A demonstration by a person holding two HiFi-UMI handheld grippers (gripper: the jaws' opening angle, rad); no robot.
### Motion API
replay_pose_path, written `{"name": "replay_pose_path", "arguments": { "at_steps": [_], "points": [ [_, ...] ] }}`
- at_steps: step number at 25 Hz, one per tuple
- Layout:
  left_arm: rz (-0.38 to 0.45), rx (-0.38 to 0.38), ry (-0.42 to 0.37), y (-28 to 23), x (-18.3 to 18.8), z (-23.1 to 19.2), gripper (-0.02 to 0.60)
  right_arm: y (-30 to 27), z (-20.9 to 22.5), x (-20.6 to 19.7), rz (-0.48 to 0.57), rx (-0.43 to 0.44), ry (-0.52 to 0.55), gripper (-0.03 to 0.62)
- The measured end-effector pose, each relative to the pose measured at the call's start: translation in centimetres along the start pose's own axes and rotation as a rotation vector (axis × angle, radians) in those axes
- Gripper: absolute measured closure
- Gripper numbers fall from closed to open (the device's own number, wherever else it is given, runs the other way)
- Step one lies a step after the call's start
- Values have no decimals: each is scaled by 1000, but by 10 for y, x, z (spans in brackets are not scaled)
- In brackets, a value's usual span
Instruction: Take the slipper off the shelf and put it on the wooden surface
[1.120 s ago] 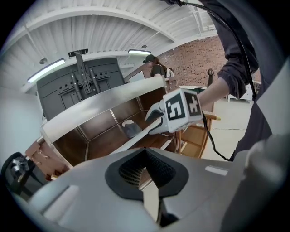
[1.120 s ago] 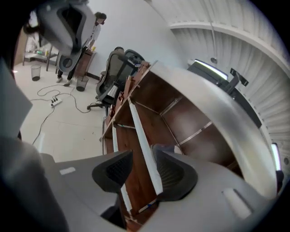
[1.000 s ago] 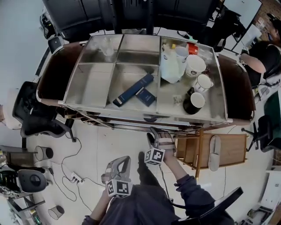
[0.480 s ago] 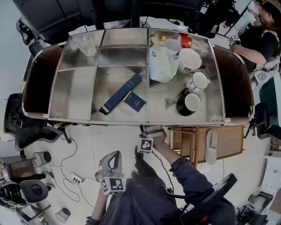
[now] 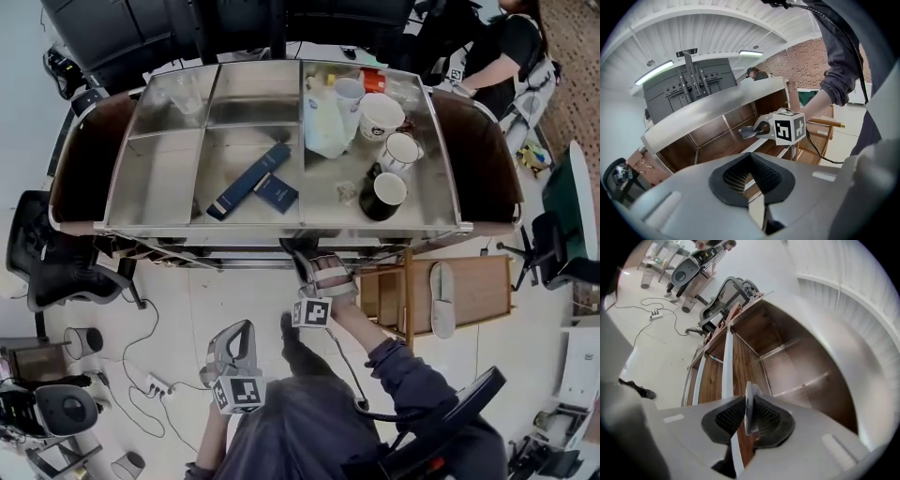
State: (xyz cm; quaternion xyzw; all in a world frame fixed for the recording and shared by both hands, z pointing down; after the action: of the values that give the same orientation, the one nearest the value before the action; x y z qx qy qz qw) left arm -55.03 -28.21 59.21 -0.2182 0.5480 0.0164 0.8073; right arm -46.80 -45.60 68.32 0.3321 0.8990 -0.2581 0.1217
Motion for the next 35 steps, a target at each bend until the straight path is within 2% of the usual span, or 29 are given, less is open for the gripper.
{"name": "replay_pose_path", "arguments": {
  "at_steps": [8,11,14,20,24,28,32,35],
  "points": [
    [58,37,-40,95,2,80,565,135,-30,49,52,-52,9,537],
    [71,49,-26,138,-2,119,565,200,-51,72,75,-63,8,537],
    [83,28,-22,166,-2,164,565,272,-74,86,80,-62,2,537],
    [120,-38,-19,194,20,242,565,399,-120,81,52,-32,-40,537],
    [147,-72,-20,189,40,281,565,450,-132,51,-5,-20,-53,537],
    [164,-128,-49,167,64,326,565,491,-127,2,-48,-42,-79,536],
    [161,-158,-81,131,95,379,565,532,-116,-73,-81,-63,-103,536],
    [151,-159,-88,92,127,427,565,558,-108,-149,-94,-58,-117,536]
  ]
}}
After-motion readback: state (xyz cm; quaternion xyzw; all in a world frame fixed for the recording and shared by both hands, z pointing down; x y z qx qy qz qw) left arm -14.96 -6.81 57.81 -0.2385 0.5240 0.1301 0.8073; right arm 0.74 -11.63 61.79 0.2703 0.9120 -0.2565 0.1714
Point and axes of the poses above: the fingertips, and each gripper's own axes: y backward along the fingers, z to its right, x out of its top, the point moved 4 cm from there along y, backward along the fingers, and after that the axes turned 14 degrees about z, right-handed, at the moved point
